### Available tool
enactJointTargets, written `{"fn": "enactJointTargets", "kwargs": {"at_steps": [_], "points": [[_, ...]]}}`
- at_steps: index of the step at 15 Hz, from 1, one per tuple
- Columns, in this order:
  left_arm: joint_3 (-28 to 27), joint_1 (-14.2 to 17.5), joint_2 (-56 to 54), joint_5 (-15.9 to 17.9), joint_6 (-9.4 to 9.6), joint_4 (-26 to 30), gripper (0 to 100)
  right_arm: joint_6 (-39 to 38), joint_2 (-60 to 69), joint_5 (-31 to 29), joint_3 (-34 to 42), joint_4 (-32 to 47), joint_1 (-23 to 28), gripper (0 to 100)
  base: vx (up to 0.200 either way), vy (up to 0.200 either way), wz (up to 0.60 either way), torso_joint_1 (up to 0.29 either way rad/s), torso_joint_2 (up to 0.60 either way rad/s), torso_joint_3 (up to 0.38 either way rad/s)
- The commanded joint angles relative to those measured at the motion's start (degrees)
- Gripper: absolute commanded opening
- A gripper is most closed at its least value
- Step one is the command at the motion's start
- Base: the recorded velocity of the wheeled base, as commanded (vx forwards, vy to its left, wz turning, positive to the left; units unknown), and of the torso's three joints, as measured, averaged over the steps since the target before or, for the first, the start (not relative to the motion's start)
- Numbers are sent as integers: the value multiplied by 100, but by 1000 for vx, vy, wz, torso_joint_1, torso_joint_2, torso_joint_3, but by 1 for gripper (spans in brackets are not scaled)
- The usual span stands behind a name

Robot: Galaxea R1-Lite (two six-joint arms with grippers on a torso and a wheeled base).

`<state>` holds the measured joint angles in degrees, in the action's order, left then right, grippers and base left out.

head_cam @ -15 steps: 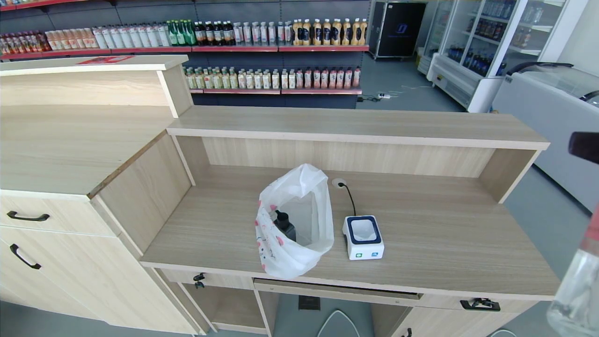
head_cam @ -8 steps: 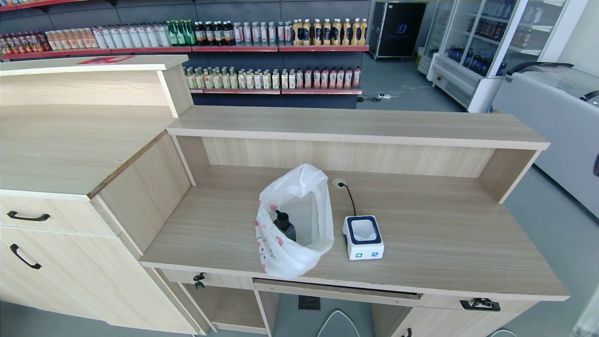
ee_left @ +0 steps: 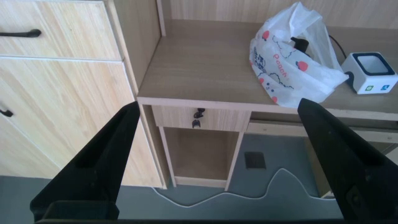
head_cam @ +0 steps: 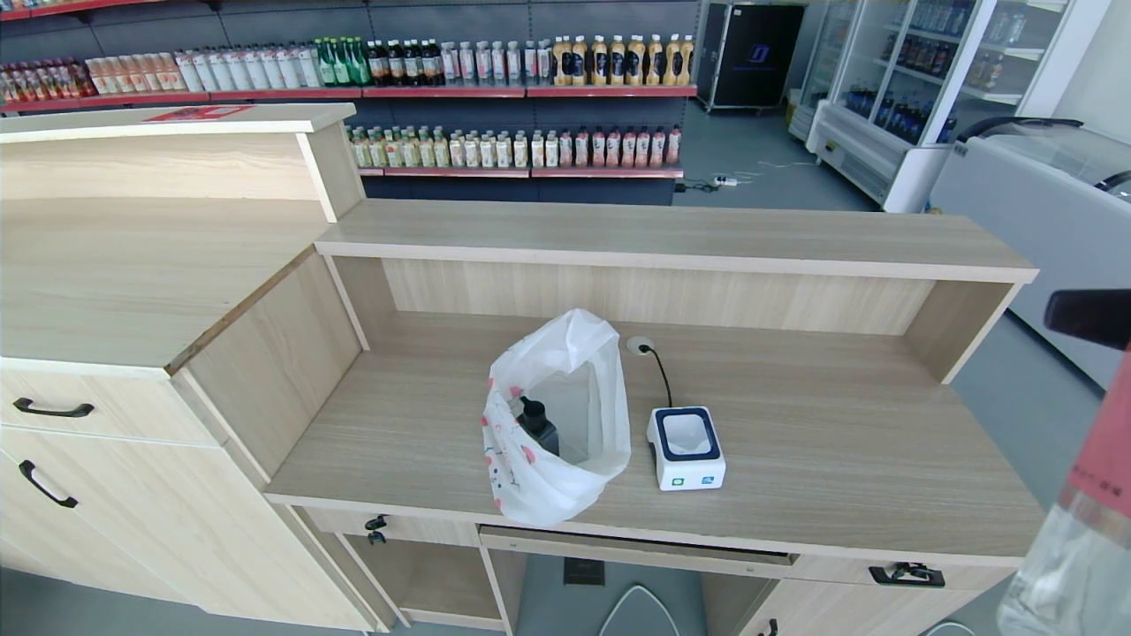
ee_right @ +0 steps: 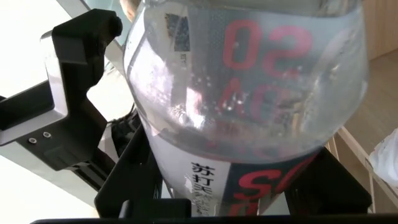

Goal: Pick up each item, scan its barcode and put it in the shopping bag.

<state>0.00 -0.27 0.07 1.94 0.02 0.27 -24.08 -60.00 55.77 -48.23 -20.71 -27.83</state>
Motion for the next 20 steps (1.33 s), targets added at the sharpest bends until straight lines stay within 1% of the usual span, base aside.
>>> {"fn": "enactJointTargets", "kwargs": {"at_steps": [1,8,9,10,11,12,13,14,16,17,18,19,20], "points": [[0,0,1,0,-2,0,100,8,-108,13,-20,-3,-65,0,0,0,0,0,0,0],[0,9,1,0,-2,0,100,17,-38,13,-11,-3,-65,0,0,0,0,0,0,0],[0,0,1,0,6,0,100,96,-38,13,15,15,-3,0,0,0,0,0,0,0],[0,0,1,0,6,0,100,430,-99,4,41,15,208,0,0,0,0,0,0,0],[0,0,1,0,6,0,100,914,-187,13,59,23,647,0,0,0,0,0,0,0],[0,0,1,0,-2,0,100,1239,-258,-5,94,32,885,0,0,0,0,0,0,0],[0,0,1,0,-2,0,100,1775,-381,-49,191,32,1359,0,0,0,0,0,0,0],[0,0,1,0,-2,0,100,2953,-521,-58,498,23,2555,0,0,0,0,0,0,0],[0,0,1,0,-2,0,100,4174,-636,-102,938,32,3750,0,0,0,0,0,0,0],[0,0,1,0,-2,0,100,4332,-627,-251,1070,50,4058,0,0,0,0,0,0,0],[0,9,1,0,-2,0,100,4412,-565,-1148,1210,234,4682,0,0,0,0,0,0,0],[0,0,1,0,-2,0,100,4412,-539,-1622,1228,498,4831,0,0,0,0,0,0,0],[0,0,1,0,-2,0,100,4420,-530,-1921,1228,744,4928,0,0,0,0,0,0,0]]}}
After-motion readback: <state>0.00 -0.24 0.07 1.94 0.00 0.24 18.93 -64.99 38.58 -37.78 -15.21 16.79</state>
